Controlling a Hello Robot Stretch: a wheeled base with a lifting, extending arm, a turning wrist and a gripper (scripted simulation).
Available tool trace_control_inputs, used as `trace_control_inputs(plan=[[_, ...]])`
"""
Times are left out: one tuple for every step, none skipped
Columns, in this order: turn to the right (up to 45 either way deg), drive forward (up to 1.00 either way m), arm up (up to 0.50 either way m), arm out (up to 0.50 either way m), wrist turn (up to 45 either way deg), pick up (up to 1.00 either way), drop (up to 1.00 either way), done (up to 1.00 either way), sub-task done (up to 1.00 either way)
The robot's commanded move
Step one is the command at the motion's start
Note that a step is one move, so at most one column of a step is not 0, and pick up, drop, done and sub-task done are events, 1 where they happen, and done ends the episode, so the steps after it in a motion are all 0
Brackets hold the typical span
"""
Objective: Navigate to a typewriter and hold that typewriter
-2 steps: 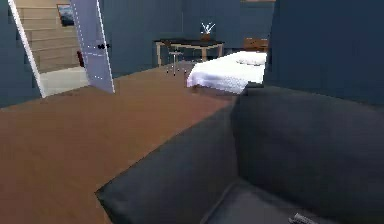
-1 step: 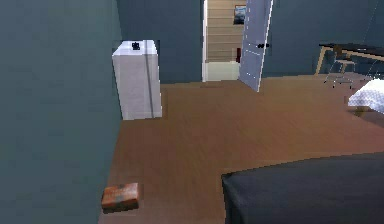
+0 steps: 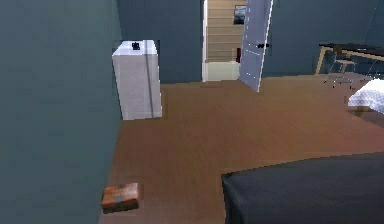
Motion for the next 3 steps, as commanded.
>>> trace_control_inputs(plan=[[0.0,0.00,0.18,0.00,0.0,0.00,0.00,0.00,0.00],[0.0,0.00,0.00,0.30,0.0,0.00,0.00,0.00,0.00],[0.0,0.00,0.00,0.00,45.0,0.00,0.00,0.00,0.00]])
